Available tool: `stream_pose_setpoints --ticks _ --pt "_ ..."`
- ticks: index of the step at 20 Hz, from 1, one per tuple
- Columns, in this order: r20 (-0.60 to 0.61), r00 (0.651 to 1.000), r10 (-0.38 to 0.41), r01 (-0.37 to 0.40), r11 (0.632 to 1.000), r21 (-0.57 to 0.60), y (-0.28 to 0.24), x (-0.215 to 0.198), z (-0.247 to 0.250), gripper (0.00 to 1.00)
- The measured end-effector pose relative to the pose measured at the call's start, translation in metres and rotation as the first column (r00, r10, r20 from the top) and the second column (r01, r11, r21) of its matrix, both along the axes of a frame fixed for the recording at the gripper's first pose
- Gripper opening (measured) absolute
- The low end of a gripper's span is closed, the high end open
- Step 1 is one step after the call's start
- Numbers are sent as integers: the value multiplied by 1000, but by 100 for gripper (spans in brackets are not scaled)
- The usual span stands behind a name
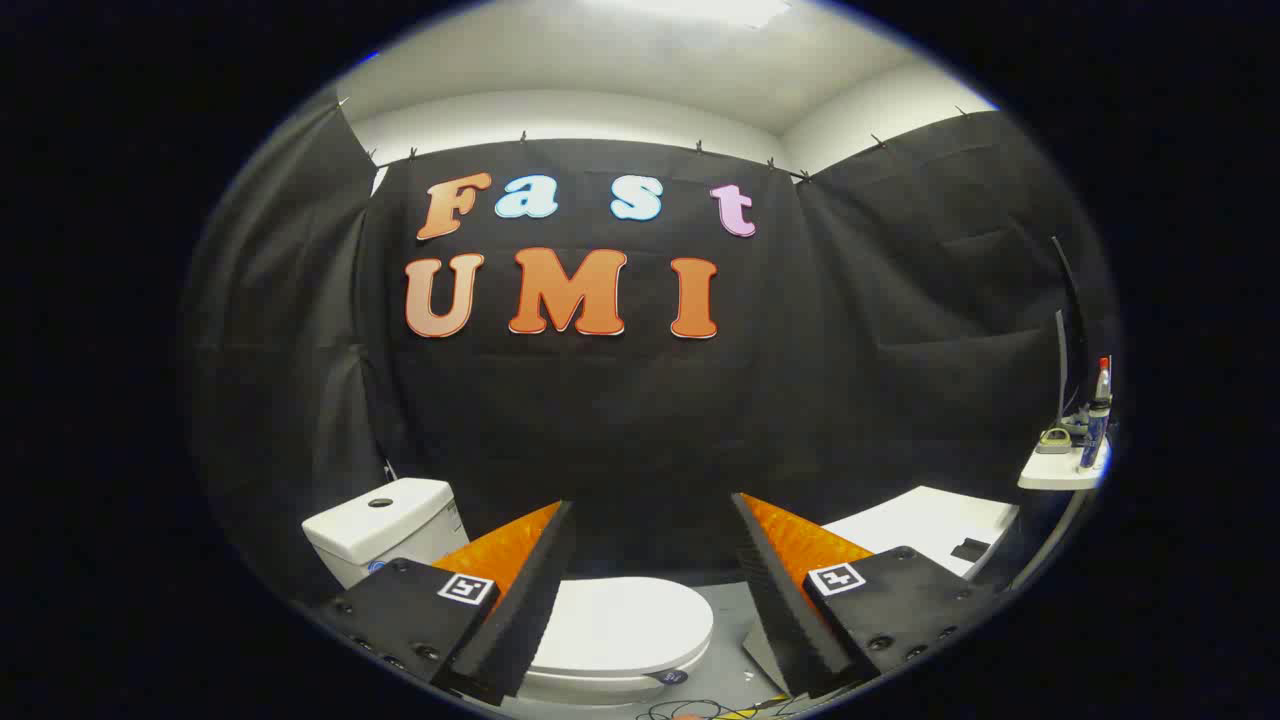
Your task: Open the toilet lid.
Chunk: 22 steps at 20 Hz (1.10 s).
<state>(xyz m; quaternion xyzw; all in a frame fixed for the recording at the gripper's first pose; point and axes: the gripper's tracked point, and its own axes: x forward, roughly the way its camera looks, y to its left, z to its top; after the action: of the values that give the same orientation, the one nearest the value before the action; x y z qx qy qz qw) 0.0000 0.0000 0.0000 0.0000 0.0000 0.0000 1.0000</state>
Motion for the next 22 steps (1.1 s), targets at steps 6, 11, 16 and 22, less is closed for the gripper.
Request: stream_pose_setpoints --ticks 6,11,16,22 --pt "15 1000 -25 25 999 -21 -15 18 1 98" --pt "0 1000 26 -26 1000 -6 -8 43 -11 98" --pt "-36 999 38 -39 999 -30 -8 49 -28 98" --pt "-57 997 55 -56 998 -21 -3 55 -41 98"
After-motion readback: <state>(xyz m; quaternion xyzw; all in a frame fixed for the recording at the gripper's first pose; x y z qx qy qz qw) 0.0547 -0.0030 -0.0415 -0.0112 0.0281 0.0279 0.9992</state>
